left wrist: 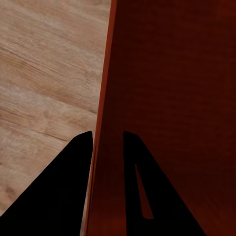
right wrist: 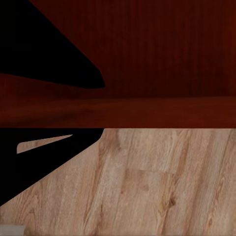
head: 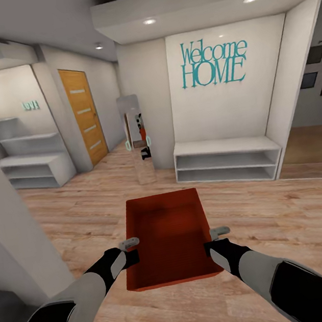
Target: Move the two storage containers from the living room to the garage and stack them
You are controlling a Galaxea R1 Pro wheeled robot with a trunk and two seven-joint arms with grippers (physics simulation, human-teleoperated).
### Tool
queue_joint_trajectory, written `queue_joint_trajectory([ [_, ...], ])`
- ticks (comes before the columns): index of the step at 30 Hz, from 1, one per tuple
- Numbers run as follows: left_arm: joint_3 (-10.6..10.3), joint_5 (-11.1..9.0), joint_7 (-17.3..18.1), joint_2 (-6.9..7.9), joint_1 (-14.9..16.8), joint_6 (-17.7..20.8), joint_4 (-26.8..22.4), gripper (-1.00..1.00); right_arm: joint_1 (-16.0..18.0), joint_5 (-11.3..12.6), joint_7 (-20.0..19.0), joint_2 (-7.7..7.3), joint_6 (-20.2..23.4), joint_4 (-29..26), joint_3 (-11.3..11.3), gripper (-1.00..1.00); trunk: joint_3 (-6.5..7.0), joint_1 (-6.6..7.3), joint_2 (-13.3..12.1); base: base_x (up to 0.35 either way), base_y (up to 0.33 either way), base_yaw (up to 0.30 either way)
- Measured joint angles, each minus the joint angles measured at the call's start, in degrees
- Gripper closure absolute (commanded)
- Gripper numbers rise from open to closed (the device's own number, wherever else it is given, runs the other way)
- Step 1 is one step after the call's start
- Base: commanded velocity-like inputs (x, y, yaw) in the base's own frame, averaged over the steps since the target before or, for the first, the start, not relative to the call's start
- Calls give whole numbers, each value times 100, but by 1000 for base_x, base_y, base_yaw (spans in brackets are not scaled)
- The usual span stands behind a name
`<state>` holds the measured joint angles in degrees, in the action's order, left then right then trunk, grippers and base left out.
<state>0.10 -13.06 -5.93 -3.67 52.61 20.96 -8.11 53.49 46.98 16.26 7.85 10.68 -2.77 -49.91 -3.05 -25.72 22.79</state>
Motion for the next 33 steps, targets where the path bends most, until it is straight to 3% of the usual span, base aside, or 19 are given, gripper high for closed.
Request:
queue_joint_trajectory([
  [33, 28, 37, -1, -7, 1, 2, -2, 100, -1, 16, -2, -9, 3, -7, -9, 100, 0, 0, 0, 323, 0, 8],
])
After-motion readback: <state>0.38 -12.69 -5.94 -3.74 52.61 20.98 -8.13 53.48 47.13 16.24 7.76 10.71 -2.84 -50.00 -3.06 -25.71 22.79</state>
